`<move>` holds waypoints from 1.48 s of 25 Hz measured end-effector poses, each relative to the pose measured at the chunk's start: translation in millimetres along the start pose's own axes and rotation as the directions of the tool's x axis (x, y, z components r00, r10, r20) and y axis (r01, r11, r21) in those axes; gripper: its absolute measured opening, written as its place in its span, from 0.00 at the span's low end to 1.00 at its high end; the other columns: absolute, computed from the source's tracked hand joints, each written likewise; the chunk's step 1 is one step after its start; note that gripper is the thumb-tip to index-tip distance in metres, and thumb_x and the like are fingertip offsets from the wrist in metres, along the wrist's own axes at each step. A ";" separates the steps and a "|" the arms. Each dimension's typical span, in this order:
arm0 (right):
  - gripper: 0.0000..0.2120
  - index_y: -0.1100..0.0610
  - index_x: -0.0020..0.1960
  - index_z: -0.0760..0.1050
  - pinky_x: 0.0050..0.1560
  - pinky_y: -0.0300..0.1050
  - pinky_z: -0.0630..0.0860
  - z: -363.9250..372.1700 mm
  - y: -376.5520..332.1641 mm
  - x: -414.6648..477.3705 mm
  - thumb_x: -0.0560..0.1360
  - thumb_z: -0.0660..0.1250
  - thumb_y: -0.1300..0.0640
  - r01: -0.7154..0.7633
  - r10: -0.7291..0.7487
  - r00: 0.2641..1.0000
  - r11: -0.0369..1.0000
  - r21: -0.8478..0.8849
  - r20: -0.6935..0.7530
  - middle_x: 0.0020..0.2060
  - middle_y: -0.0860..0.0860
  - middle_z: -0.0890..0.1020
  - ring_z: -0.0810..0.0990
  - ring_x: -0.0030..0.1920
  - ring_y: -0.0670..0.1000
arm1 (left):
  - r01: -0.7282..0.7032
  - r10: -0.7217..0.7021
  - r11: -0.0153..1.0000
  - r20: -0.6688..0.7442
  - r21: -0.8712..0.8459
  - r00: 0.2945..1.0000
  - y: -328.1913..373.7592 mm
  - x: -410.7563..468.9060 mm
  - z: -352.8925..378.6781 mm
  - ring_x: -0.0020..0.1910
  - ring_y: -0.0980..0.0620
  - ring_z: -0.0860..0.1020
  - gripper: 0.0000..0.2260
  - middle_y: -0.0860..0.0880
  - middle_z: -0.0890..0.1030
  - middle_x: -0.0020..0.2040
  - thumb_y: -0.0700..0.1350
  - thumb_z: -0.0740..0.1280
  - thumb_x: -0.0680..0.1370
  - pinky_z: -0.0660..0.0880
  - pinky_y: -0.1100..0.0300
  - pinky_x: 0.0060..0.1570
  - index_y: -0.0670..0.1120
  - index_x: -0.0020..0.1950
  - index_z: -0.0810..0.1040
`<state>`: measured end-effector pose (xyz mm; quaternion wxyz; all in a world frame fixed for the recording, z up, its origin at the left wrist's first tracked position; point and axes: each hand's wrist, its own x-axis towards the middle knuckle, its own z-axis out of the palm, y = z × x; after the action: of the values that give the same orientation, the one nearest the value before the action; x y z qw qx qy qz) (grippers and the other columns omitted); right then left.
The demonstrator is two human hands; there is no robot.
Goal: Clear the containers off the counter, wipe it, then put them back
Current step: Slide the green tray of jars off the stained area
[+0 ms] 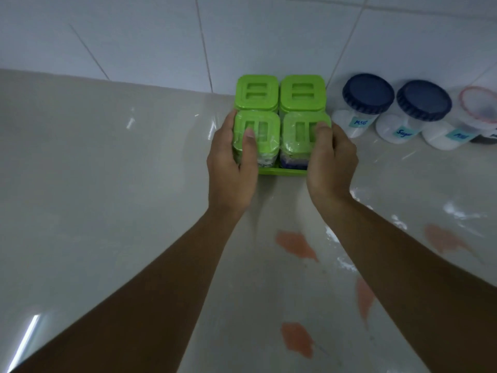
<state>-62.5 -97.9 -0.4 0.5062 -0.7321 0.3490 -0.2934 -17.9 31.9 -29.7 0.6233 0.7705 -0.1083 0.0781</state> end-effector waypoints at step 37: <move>0.20 0.47 0.61 0.78 0.55 0.53 0.83 106.3 -28.6 -228.3 0.71 0.70 0.44 -0.257 0.215 0.915 0.963 0.082 0.343 0.45 0.47 0.87 0.86 0.48 0.47 | 0.349 -0.284 0.935 -0.454 0.065 0.845 -44.6 -53.1 -235.5 0.38 0.77 0.74 0.15 0.63 0.77 0.43 0.43 0.58 0.83 0.69 0.78 0.41 0.48 0.70 0.74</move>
<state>-106.5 150.5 -24.2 0.6343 -0.6899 0.3258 -0.1245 -53.9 274.7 -35.8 0.5780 0.7837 0.1692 0.1523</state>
